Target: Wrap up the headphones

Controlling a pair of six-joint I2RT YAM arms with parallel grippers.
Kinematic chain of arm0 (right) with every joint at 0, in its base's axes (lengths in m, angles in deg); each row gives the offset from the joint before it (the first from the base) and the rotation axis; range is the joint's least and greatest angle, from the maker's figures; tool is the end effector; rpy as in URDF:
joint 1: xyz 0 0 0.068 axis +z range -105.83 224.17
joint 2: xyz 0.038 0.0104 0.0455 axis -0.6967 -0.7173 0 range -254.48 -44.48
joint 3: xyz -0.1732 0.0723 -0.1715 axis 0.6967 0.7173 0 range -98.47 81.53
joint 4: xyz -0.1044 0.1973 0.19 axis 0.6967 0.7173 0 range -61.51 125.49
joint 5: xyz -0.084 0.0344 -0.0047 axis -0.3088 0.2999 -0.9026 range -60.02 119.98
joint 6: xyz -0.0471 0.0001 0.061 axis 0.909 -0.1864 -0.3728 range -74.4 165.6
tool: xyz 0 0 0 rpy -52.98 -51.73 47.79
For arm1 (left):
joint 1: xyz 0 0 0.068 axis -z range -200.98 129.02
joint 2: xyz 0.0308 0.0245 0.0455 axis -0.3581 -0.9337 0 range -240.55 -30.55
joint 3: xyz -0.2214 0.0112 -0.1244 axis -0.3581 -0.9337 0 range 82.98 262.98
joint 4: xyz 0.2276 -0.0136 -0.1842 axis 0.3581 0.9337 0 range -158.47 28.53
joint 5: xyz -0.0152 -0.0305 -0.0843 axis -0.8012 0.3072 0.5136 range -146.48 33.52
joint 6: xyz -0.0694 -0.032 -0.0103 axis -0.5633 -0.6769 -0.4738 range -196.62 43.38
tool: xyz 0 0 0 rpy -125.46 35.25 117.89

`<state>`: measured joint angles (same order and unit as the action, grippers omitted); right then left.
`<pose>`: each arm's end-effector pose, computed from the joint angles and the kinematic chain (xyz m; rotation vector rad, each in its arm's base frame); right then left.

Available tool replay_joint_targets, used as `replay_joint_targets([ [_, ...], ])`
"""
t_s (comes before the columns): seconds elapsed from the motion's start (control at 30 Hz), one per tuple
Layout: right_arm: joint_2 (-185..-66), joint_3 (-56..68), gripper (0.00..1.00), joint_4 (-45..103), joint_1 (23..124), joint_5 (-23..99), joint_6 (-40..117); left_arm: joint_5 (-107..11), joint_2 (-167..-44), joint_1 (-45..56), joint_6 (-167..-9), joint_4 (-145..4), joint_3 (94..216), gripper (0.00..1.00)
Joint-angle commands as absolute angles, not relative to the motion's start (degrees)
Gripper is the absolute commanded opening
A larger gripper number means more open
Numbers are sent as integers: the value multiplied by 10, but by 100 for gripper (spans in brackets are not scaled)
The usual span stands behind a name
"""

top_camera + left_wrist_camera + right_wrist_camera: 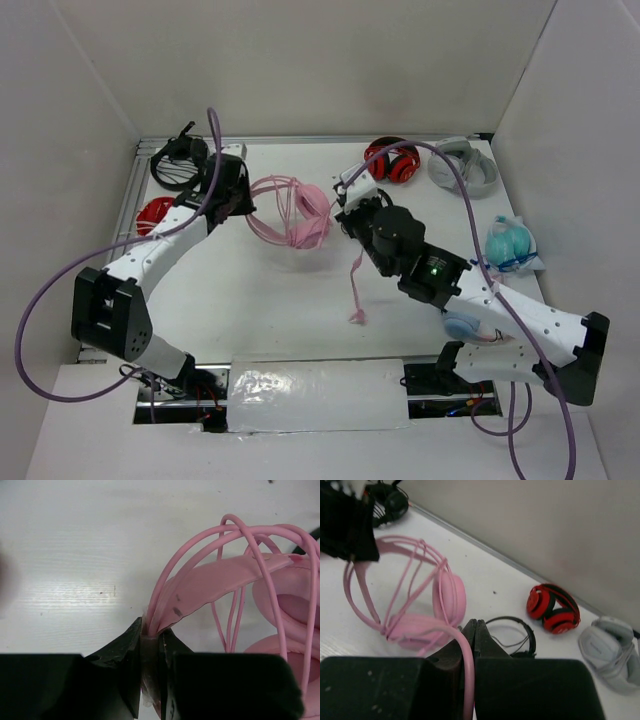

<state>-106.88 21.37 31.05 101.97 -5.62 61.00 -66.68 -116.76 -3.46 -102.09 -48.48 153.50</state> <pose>0.1996 0.2456 0.3689 -0.5645 1.5387 0.0524 0.3856 -0.1096 0.2592 -0.2517 2.1770 -0.2299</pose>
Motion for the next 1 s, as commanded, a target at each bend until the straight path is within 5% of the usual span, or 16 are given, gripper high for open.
replay_joint_targets([
  [0.0, -1082, 154, 0, 278, 988, 25, 676, -640, -1140, -7, -977, -553, 1525, 0],
  [0.17, -1083, 134, 0, 277, 943, 134, 717, -639, -1141, 30, -933, -556, 1518, 0],
  [0.63, -1204, 85, 0, 306, 741, 417, 743, -388, -947, 167, -738, -649, 1395, 0],
  [0.97, -1144, 219, 0, 170, 708, 478, 632, -508, -886, 179, -783, -587, 1451, 0],
])
